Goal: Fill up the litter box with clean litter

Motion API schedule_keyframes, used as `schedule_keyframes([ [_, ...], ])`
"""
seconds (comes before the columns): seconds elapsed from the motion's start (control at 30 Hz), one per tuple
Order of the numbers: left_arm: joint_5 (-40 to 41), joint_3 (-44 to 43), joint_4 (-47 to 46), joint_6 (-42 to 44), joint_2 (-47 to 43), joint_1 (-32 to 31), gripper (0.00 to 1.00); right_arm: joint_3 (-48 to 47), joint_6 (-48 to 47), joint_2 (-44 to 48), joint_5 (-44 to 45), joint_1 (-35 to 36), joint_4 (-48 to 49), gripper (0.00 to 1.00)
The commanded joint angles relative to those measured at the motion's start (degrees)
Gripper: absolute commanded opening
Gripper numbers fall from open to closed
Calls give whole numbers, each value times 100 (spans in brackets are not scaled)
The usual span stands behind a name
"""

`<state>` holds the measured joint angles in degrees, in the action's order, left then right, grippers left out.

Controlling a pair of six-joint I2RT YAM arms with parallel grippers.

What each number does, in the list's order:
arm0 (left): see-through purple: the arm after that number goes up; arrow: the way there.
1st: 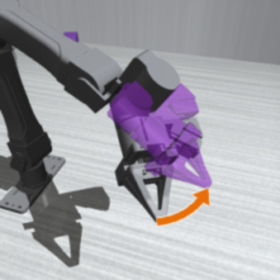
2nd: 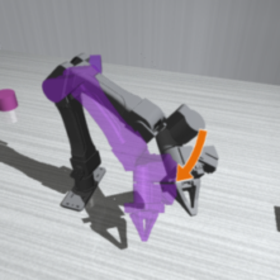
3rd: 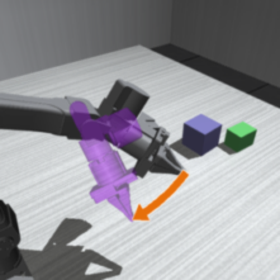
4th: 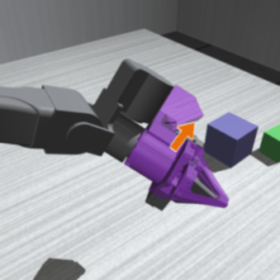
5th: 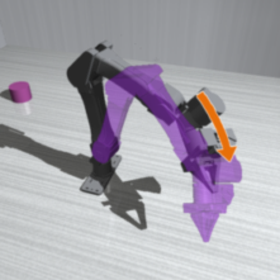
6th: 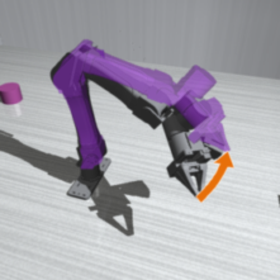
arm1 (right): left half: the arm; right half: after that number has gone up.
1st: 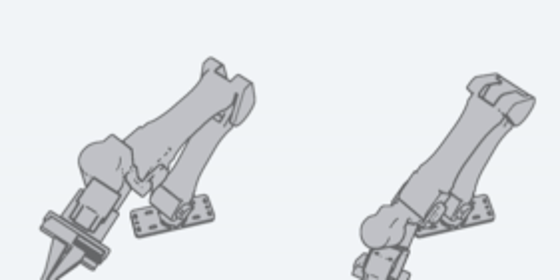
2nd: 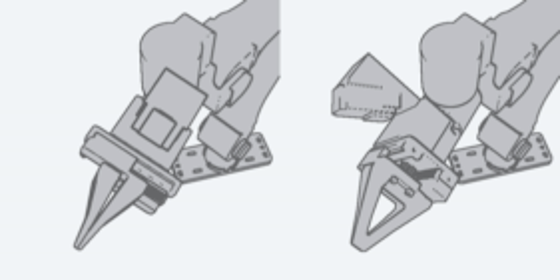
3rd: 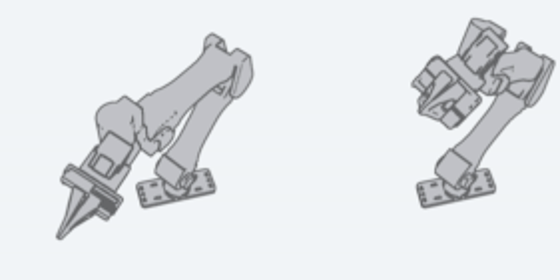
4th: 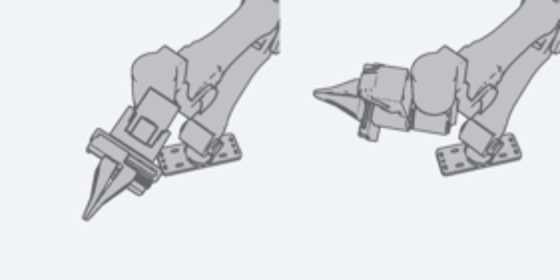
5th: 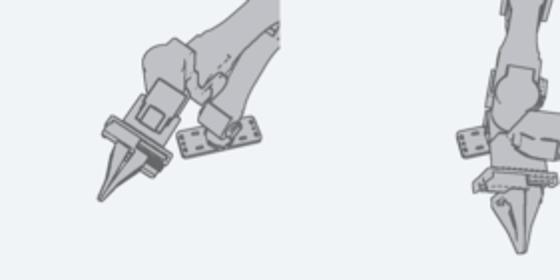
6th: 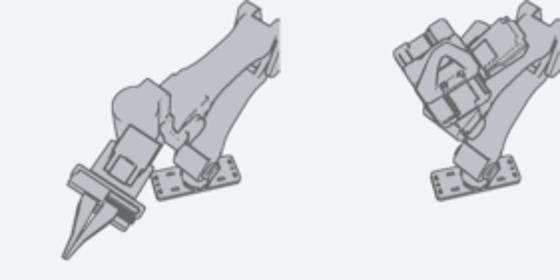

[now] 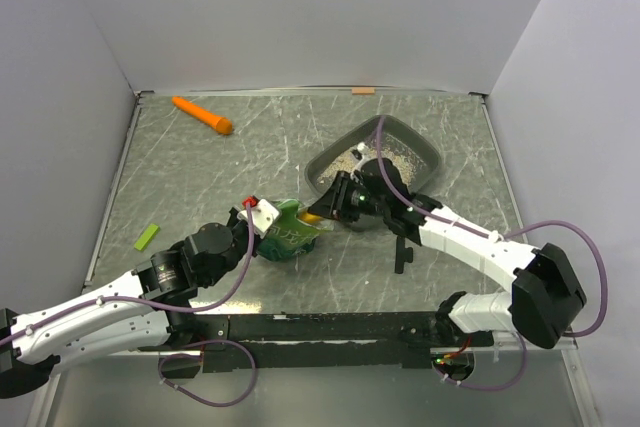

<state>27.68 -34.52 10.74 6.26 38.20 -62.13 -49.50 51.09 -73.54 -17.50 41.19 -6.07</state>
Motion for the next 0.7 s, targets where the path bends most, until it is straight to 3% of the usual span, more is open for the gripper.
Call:
schedule_keyframes([
  [0.0,536,-116,218,-37,-31,43,1,1010,761,50,-605,-49,744,0],
  [0.23,545,-90,262,7,12,43,1,2040,1754,-64,-1229,-146,3150,0],
  [0.47,440,-98,341,24,74,43,1,2514,2825,-1222,-1687,-85,5707,0],
  [0.67,335,-72,350,42,170,43,1,2602,3003,-1620,-1617,-23,6705,0],
])
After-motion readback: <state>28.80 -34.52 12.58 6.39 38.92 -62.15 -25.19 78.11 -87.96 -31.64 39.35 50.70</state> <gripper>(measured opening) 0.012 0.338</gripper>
